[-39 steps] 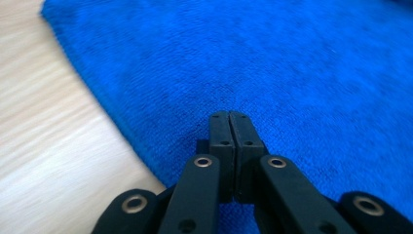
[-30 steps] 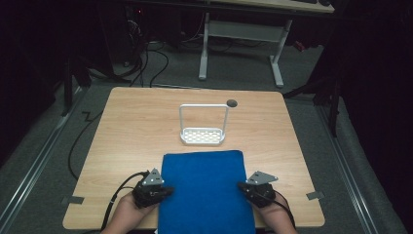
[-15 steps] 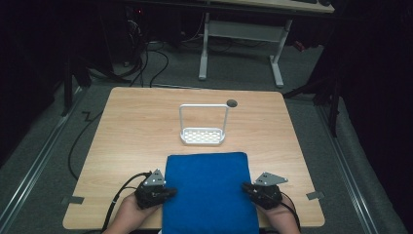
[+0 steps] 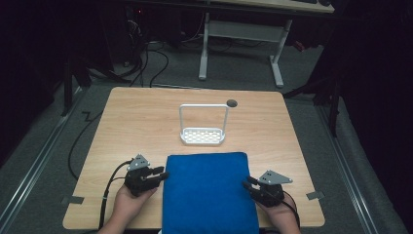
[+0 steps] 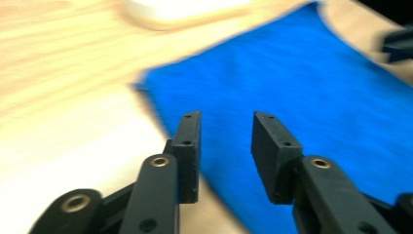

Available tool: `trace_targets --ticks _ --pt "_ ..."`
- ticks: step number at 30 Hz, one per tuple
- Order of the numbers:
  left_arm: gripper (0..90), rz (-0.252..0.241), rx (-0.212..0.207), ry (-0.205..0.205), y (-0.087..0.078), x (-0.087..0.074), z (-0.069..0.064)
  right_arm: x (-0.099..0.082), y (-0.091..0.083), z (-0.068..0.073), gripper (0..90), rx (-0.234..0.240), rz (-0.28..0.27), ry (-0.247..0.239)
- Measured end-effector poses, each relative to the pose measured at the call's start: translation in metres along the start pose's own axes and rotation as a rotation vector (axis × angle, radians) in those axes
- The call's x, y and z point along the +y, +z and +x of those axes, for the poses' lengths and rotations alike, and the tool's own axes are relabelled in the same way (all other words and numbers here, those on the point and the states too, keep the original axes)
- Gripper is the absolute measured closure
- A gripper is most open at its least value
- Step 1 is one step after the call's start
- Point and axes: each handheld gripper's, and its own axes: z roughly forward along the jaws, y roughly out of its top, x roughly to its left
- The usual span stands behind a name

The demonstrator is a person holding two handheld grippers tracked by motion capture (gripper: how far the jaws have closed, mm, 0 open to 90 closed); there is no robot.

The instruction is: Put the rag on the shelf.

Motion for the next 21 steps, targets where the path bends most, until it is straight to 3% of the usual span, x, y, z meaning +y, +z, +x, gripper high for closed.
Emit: trace_targets --ticks 3,7,13,18,21 --pt "61.6 -0.008 0.053 -0.057 0.012 0.007 0.012 0.000 0.001 0.001 69.2 0.009 0.004 -0.010" --pt "65.5 -0.011 0.091 -0.072 0.029 0.019 0.022 -0.001 0.001 0.002 68.8 0.014 0.006 -0.022" --pt "71.2 0.022 0.082 -0.105 0.050 0.029 0.029 -0.002 0.000 0.000 68.4 0.011 0.000 -0.016" --pt "71.6 0.057 0.108 -0.053 0.055 0.028 0.023 -0.003 0.001 -0.004 66.2 0.002 -0.006 0.004" --pt "82.1 0.064 0.137 0.008 0.057 0.027 0.015 -0.002 0.002 -0.005 62.8 -0.021 -0.019 0.026"
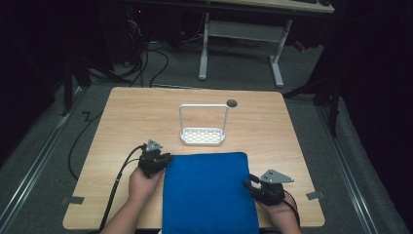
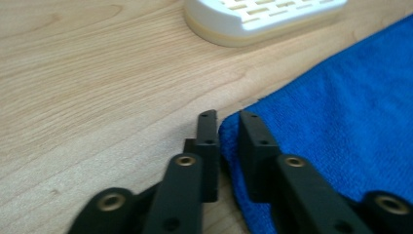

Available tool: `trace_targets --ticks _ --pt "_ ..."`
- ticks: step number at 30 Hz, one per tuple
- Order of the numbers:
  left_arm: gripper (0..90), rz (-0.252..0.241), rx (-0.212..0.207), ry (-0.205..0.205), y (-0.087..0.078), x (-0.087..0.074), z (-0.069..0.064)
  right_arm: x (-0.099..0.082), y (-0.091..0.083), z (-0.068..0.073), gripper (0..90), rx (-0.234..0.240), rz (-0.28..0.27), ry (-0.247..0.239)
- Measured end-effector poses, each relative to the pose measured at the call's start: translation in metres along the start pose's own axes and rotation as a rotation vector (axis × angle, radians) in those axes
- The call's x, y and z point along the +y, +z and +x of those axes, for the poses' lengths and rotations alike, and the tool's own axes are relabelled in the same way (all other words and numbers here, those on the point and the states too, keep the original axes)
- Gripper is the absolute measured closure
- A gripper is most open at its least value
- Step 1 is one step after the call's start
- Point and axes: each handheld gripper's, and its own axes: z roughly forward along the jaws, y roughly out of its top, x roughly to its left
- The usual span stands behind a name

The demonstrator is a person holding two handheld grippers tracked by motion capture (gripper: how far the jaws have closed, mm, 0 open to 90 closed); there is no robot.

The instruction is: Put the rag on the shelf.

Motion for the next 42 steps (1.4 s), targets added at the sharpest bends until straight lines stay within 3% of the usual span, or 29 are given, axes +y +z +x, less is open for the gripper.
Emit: trace_targets --ticks 2,7,11,16,21,26,28,33,42 --pt "85.6 0.002 0.007 0.024 0.000 -0.001 -0.003 0.002 0.001 -0.001 58.9 -0.025 -0.018 0.016" --pt "87.2 0.003 -0.008 0.020 0.000 -0.001 -0.001 0.013 0.011 -0.006 54.1 -0.094 -0.035 0.041" --pt "87.2 0.004 -0.018 0.025 -0.001 -0.001 -0.001 0.029 0.024 -0.014 53.2 -0.145 -0.019 0.048" --pt "87.2 0.005 -0.039 0.005 0.000 -0.001 0.001 0.042 0.051 -0.031 52.1 -0.196 0.039 0.107" --pt "87.2 0.006 -0.045 -0.004 0.000 -0.001 0.002 0.045 0.069 -0.041 62.5 -0.180 0.066 0.147" --pt "87.3 0.004 -0.046 0.002 -0.001 -0.001 0.002 0.044 0.072 -0.041 80.8 -0.163 0.080 0.136" --pt "87.5 -0.006 -0.041 0.003 -0.002 -0.002 0.001 0.044 0.072 -0.037 87.4 -0.167 0.080 0.107" --pt "87.8 -0.052 -0.061 -0.026 -0.008 -0.003 0.005 0.044 0.066 -0.031 88.5 -0.149 0.034 0.079" --pt "87.8 -0.158 -0.079 -0.030 -0.028 -0.001 0.000 0.050 0.040 -0.018 88.5 -0.135 -0.094 0.055"
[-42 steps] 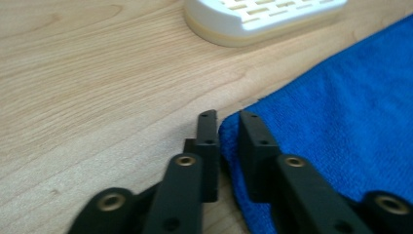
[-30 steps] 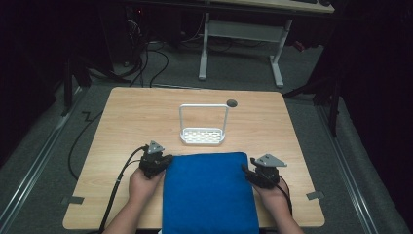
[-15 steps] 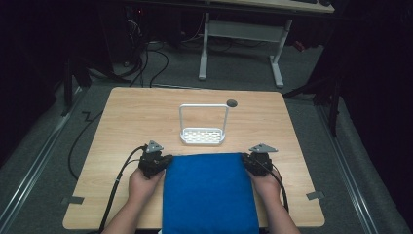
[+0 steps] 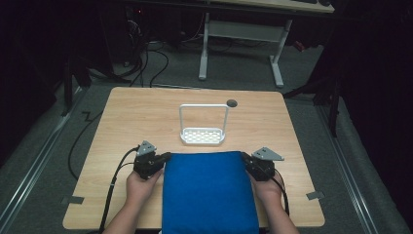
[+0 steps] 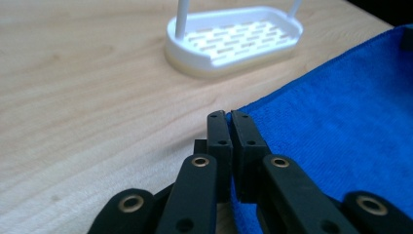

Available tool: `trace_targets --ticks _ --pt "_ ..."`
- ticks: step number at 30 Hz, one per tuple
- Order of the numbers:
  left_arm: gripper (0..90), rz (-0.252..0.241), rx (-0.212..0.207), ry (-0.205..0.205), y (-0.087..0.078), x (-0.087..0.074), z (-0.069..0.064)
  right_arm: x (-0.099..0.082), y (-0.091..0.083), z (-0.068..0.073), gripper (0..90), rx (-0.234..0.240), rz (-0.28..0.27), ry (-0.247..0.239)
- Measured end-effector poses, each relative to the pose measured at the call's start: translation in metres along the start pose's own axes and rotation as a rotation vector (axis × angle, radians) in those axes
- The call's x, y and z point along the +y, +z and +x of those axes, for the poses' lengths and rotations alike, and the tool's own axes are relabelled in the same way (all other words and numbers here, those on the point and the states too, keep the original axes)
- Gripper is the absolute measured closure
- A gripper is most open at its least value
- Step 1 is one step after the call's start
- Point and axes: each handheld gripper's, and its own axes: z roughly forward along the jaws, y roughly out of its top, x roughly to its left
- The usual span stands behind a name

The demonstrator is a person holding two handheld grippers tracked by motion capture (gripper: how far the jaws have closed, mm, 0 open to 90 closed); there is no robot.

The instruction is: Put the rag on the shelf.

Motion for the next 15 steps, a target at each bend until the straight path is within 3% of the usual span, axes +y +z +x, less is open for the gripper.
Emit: trace_targets --ticks 8,15 --pt "87.8 -0.104 0.014 0.009 -0.025 0.010 -0.005 0.007 -0.018 -0.001 88.4 0.006 -0.081 -0.001" --pt "87.8 -0.146 0.019 0.023 -0.039 0.016 -0.009 0.014 -0.031 0.003 88.4 0.007 -0.140 -0.016"
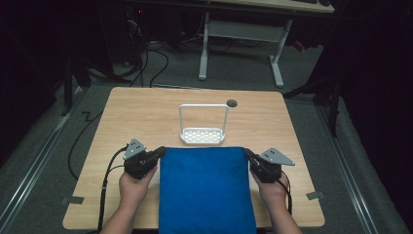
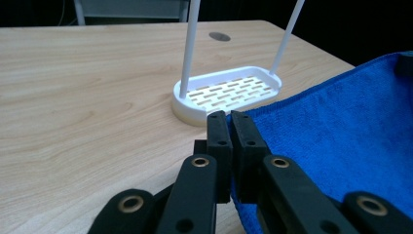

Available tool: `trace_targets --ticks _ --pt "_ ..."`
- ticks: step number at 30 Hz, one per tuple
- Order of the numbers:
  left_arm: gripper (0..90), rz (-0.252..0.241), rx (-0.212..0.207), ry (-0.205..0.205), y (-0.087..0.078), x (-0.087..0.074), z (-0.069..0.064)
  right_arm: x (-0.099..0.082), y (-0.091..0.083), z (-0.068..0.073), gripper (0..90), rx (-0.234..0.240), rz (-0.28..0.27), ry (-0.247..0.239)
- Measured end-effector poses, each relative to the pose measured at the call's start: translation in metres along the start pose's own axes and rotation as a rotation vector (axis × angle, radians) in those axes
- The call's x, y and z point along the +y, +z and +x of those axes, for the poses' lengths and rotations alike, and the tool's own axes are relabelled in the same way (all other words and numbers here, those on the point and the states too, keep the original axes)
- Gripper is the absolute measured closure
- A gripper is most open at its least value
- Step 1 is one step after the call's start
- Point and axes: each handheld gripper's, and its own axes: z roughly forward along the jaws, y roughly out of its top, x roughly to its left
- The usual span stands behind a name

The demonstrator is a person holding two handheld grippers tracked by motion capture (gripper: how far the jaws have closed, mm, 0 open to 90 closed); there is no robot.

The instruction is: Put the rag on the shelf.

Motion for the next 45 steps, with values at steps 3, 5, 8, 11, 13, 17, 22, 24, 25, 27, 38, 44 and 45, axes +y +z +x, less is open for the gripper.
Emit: trace_targets --ticks 3,5,8,11,13,17,22,24,25,27,38,44,45 --pt "87.8 -0.021 -0.002 0.008 -0.005 0.004 -0.003 0.003 -0.003 0.002 88.5 0.000 -0.016 -0.008" --pt "87.8 -0.031 -0.006 0.018 -0.008 0.007 -0.006 0.006 -0.006 0.004 88.4 0.004 -0.029 -0.007" --pt "87.8 -0.053 -0.011 0.028 -0.013 0.011 -0.010 0.010 -0.010 0.007 88.5 0.002 -0.054 -0.023" --pt "87.8 -0.070 -0.016 0.040 -0.019 0.016 -0.013 0.016 -0.017 0.009 88.5 0.002 -0.079 -0.024" --pt "87.8 -0.086 -0.017 0.048 -0.023 0.019 -0.016 0.019 -0.021 0.009 88.5 0.010 -0.098 -0.016" --pt "87.8 -0.125 -0.026 0.063 -0.032 0.028 -0.022 0.027 -0.029 0.012 88.5 0.014 -0.136 -0.021" --pt "88.1 -0.162 -0.012 0.072 -0.039 0.043 -0.023 0.039 -0.039 0.014 88.5 0.000 -0.172 -0.031" --pt "88.1 -0.189 -0.010 0.075 -0.042 0.049 -0.022 0.043 -0.042 0.013 88.5 0.004 -0.181 -0.030" --pt "88.1 -0.201 -0.005 0.084 -0.044 0.052 -0.023 0.045 -0.042 0.013 88.6 0.000 -0.189 -0.033" --pt "88.2 -0.216 -0.001 0.094 -0.048 0.058 -0.023 0.050 -0.044 0.012 88.6 -0.003 -0.205 -0.027" --pt "88.3 -0.299 0.015 0.127 -0.060 0.090 -0.021 0.091 -0.052 0.012 88.7 -0.025 -0.290 -0.046" --pt "88.3 -0.338 0.029 0.145 -0.066 0.110 -0.019 0.116 -0.055 0.013 88.6 -0.026 -0.330 -0.068" --pt "88.3 -0.345 0.032 0.147 -0.067 0.113 -0.019 0.119 -0.055 0.013 88.6 -0.026 -0.336 -0.071"
